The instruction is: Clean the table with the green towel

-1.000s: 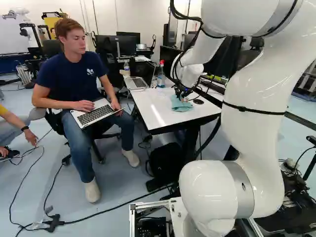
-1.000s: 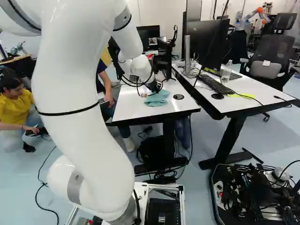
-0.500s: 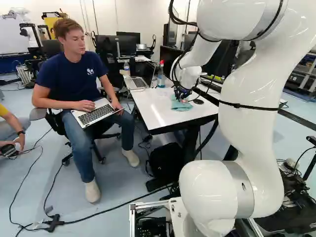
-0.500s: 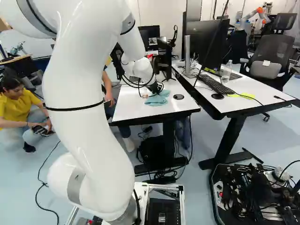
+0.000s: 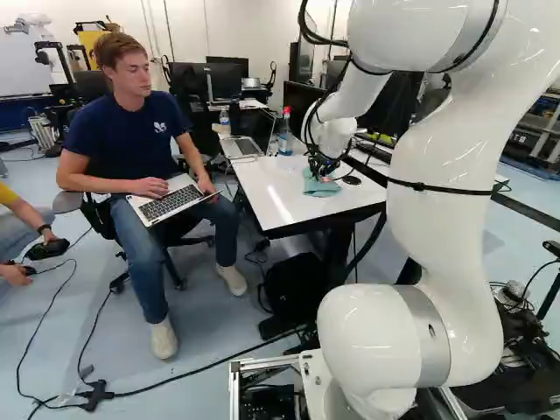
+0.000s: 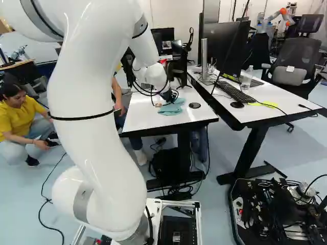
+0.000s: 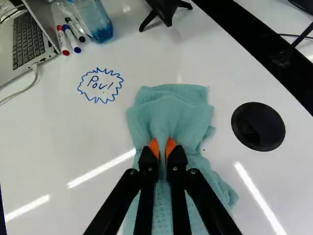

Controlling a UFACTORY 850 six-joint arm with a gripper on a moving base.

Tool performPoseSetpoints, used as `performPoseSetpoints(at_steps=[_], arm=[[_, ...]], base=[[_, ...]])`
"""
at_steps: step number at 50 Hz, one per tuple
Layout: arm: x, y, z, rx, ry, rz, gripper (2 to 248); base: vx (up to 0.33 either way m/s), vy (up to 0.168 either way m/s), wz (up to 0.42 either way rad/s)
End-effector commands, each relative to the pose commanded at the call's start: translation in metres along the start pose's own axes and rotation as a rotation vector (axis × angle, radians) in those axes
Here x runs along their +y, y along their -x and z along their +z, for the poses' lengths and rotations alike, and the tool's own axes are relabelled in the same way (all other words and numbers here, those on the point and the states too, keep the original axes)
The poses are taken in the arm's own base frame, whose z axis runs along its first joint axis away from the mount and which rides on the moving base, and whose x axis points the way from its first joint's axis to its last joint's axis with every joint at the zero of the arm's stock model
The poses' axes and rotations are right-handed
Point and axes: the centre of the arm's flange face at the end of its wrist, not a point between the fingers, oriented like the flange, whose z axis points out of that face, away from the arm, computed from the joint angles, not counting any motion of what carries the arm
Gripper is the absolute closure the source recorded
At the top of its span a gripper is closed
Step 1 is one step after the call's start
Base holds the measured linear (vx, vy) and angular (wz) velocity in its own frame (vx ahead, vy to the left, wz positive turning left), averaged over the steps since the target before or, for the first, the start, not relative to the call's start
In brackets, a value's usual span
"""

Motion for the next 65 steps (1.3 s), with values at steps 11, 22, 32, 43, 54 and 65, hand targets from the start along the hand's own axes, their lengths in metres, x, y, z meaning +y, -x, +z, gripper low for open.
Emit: performPoseSetpoints(at_steps=[11,22,32,43,54,65], arm=[[0.000,0.001,0.000,-0.009,0.000,0.000,214],[0.002,0.000,0.000,-0.009,0.002,0.003,214],[0.010,-0.005,0.004,-0.005,0.011,0.015,214],[0.020,-0.014,0.010,0.003,0.022,0.030,214],[0.026,-0.026,0.021,0.013,0.028,0.039,214],[0.024,-0.041,0.034,0.026,0.026,0.039,214]], base=[[0.000,0.000,0.000],[0.000,0.000,0.000],[0.000,0.000,0.000],[0.000,0.000,0.000],[0.000,0.000,0.000],[0.000,0.000,0.000]])
